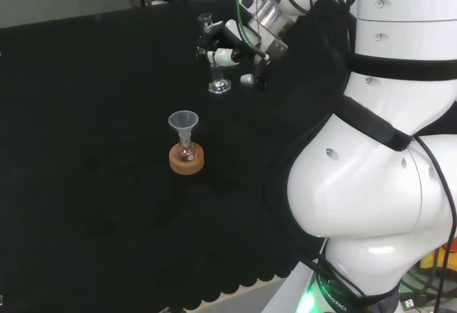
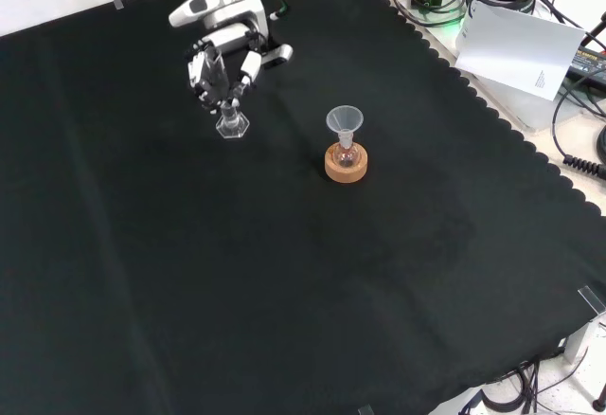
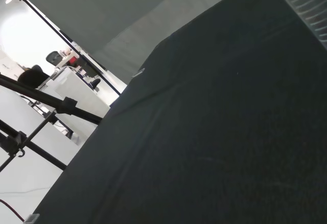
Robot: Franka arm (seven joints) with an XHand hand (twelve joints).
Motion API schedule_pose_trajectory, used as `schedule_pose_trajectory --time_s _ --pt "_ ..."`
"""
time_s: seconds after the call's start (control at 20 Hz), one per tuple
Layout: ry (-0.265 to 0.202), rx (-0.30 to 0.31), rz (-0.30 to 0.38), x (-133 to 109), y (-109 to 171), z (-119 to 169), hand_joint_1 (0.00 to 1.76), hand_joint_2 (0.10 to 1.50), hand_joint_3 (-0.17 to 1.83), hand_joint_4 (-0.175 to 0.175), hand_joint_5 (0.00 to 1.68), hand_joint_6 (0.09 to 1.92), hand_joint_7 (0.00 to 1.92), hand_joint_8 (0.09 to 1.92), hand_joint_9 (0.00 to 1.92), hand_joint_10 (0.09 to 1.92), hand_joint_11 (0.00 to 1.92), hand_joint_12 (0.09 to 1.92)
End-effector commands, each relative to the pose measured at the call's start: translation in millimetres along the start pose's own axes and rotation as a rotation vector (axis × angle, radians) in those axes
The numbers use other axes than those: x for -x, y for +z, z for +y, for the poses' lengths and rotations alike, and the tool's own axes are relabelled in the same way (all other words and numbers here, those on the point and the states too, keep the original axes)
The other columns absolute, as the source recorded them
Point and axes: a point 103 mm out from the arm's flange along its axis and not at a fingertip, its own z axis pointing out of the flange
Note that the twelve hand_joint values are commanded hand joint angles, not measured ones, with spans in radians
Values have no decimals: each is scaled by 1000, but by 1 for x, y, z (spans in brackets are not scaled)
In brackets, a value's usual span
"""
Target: Pour the water from the graduated cylinder into the round-bottom flask.
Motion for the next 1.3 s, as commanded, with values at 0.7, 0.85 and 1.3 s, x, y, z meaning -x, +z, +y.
schedule_pose_trajectory --time_s 0.7,0.85,1.3 --pt "88 -164 -282 -49 -55 -132 1266 1093 -1 -175 1015 950 1040 935 1399 136 1233 766" --pt "99 -233 -337 -51 -54 -145 1267 1093 -1 -175 1017 948 1042 933 1401 133 1234 765" --pt "99 -410 -473 -61 -39 -167 1267 1091 -1 -175 1020 943 1045 927 1409 126 1236 763"
